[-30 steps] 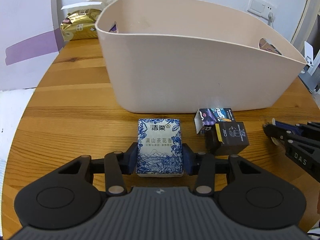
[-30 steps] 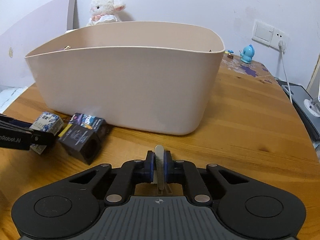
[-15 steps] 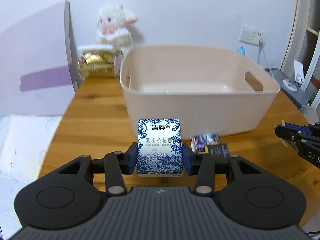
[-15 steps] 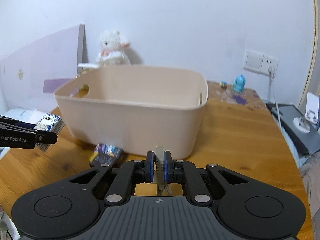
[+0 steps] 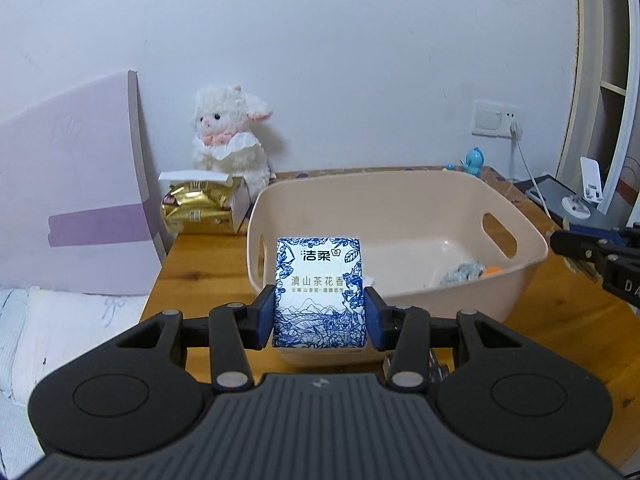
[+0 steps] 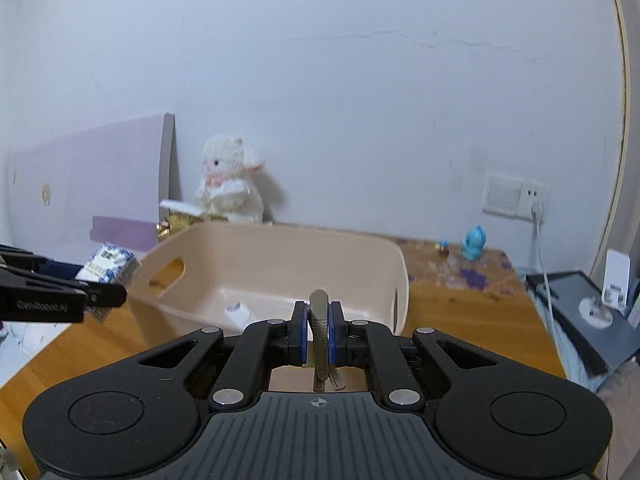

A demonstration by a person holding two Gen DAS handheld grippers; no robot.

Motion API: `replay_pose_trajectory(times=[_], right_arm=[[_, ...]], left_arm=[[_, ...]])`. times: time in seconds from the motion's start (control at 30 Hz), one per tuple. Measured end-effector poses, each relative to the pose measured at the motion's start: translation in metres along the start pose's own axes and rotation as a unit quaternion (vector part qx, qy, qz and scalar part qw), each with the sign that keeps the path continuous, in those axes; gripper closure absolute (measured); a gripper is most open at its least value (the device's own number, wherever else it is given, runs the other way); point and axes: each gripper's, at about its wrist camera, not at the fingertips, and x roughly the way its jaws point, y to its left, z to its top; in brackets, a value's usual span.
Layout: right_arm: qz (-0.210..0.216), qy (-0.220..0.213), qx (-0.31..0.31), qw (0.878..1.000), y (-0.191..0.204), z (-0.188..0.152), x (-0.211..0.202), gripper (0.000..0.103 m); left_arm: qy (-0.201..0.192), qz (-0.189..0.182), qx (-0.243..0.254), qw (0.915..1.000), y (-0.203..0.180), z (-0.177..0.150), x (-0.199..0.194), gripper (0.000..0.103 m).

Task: Organize objects
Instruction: 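Lift both items into the basket and open both tools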

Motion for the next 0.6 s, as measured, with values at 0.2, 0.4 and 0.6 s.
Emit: replay_pose_trajectory(times=[0.2, 0.4, 0.6], right_arm=[[-0.004, -0.013, -0.001, 1.0, 0.002, 0.022, 0.018, 0.094], [-0.005, -0.009, 0.0, 1.0, 0.004, 0.035, 0.048, 0.094], [-0.003, 0.017, -0.001, 1.0, 0.007, 0.037, 0.085, 0.094]], left_arm=[[-0.007, 0.0, -0.001, 1.0, 0.002, 0.019, 0.024, 0.055], [0.006, 0.01, -0.005, 0.9999, 0.003, 0.033, 0.064, 0.055], [0.037, 0.017, -0.009, 0.9992, 0.007, 0.032, 0.1, 0.055]])
